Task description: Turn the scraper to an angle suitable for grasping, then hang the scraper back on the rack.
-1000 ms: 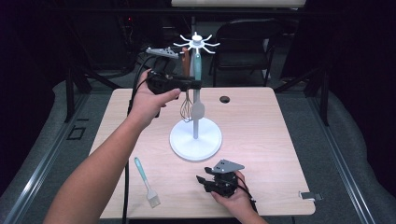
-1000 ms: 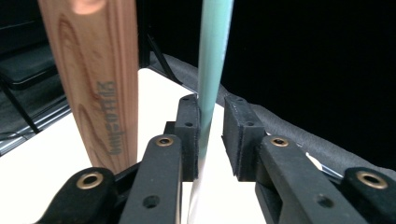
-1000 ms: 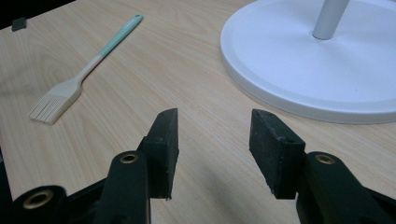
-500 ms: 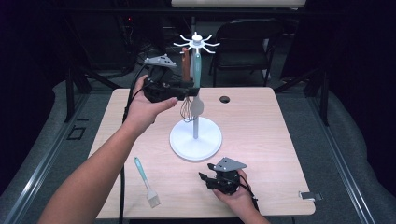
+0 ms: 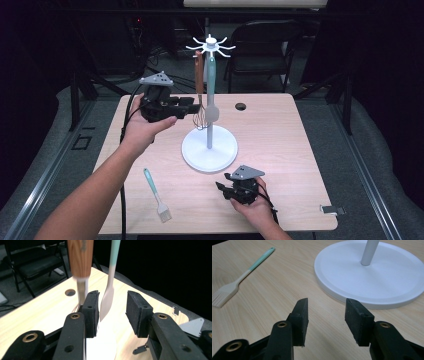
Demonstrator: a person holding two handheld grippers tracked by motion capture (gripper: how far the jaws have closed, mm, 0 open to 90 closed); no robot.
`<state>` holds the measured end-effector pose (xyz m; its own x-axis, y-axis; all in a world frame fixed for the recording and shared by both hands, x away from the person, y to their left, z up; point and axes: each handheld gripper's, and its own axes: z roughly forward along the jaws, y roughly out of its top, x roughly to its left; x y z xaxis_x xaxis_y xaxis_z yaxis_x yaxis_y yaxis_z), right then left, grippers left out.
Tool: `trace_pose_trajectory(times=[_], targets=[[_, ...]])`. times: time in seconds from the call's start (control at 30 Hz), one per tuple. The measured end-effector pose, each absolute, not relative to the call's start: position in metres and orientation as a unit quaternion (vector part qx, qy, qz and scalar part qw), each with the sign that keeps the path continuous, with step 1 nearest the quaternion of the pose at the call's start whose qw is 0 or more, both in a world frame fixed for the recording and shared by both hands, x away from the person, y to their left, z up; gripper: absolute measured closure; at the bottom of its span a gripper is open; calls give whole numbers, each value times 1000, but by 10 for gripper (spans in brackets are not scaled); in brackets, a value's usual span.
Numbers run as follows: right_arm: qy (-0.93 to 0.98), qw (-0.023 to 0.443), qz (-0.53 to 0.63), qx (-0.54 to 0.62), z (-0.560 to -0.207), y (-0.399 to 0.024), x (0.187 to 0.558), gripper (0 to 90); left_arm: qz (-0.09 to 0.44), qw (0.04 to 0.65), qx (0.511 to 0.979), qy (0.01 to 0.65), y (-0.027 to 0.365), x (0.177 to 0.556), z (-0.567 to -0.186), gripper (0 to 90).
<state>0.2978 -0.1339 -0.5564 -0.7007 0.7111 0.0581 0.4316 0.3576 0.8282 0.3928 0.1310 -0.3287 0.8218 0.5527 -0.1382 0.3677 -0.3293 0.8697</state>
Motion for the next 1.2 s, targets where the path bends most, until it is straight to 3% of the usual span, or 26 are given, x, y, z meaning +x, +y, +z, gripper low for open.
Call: trace_pose_trajectory(times=[0.4, 0.67, 1.2], targets=[[805, 144, 447, 362, -555, -139, 298, 620, 107, 483, 809, 317, 164, 386, -376, 614], [802, 124, 458, 363, -550, -145, 296, 806, 102, 479, 790, 369, 191, 374, -426, 575], [799, 138, 458, 365, -543, -151, 296, 895, 91, 481, 762, 424, 222, 346, -492, 556]])
